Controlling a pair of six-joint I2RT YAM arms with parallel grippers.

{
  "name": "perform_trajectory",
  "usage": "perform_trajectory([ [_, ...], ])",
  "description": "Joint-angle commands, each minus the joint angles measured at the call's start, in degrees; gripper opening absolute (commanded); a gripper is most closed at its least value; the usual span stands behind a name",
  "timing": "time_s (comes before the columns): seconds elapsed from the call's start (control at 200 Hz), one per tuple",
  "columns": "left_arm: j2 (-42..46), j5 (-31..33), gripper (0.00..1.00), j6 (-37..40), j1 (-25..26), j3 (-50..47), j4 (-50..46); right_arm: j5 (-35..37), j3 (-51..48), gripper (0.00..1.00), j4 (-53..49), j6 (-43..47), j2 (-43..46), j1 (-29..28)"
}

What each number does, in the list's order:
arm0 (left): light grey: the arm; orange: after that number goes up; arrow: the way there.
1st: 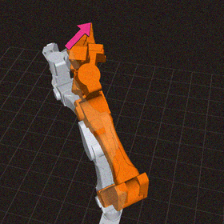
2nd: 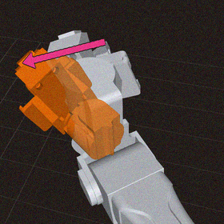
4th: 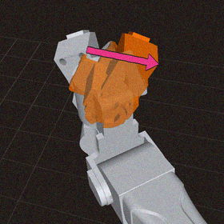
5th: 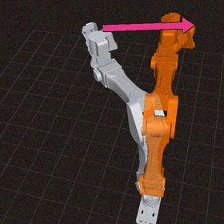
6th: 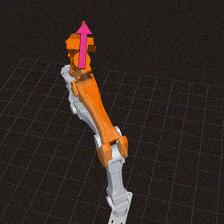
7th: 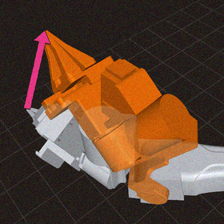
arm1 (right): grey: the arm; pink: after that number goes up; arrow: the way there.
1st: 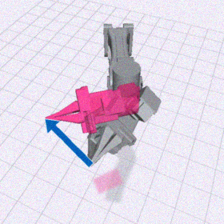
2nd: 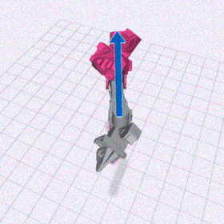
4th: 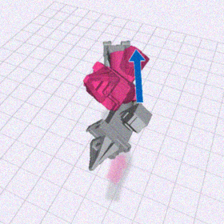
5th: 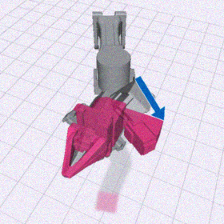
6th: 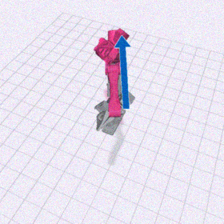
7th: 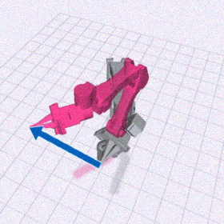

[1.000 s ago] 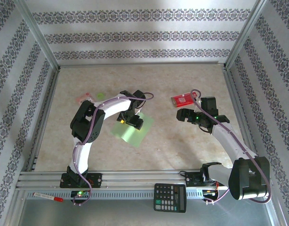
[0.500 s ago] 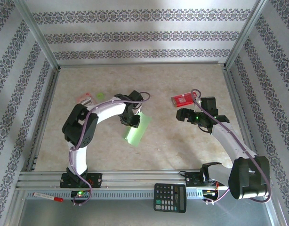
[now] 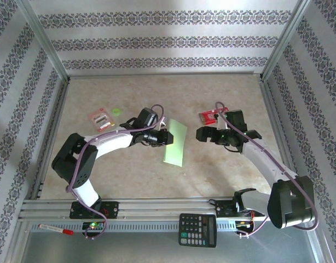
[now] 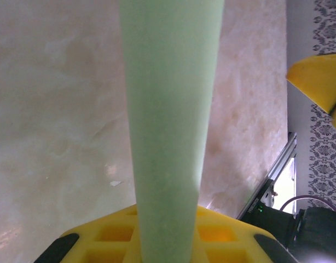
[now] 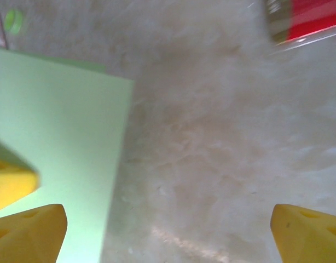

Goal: Fold a paper plane with a square sheet of paper (pick it up from the middle)
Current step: Fold the square sheet of paper in half at the bottom-center of the table.

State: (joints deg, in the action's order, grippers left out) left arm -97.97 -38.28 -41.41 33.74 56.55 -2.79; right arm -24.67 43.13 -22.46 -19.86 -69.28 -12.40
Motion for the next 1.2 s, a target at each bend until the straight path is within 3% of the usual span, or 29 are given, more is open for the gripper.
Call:
perform_trajectory([
  [0.0, -2.22, -3.21, 0.19, -6.35, -0.26, -3.16, 10.21, -2.25, -0.60, 0.93, 1.77, -2.16, -1.40, -3.57],
  [0.155, -4.50, -4.08, 0.19, -8.22, -0.31, -6.16, 14.83, -4.86, -3.25, 0.81, 8.77, -7.26, -4.22, -8.73],
  [0.34, -6.07, -4.16, 0.23, -8.67, -0.72, -8.70, 17.18, -1.42, -5.18, 0.53, 16.22, -14.52, -10.17, -15.22],
  [0.56, -6.88, -3.69, 0.28, -8.98, -1.04, -11.15, 19.14, 3.54, -6.89, 0.39, 21.36, -19.21, -16.76, -19.84],
  [0.784, -6.14, -2.04, 0.35, -6.50, -1.37, -11.64, 15.97, 3.34, -6.76, 0.34, 25.30, -19.71, -21.66, -20.20],
  [1.094, -0.44, 6.24, 0.67, 0.93, -1.45, -8.61, 1.33, 1.98, -6.79, 0.31, 28.69, -19.87, -24.43, -20.95],
  [1.194, -0.28, 8.48, 0.73, 3.03, -1.48, -6.70, -4.16, 1.56, -6.84, 0.31, 29.78, -20.22, -25.18, -21.25],
])
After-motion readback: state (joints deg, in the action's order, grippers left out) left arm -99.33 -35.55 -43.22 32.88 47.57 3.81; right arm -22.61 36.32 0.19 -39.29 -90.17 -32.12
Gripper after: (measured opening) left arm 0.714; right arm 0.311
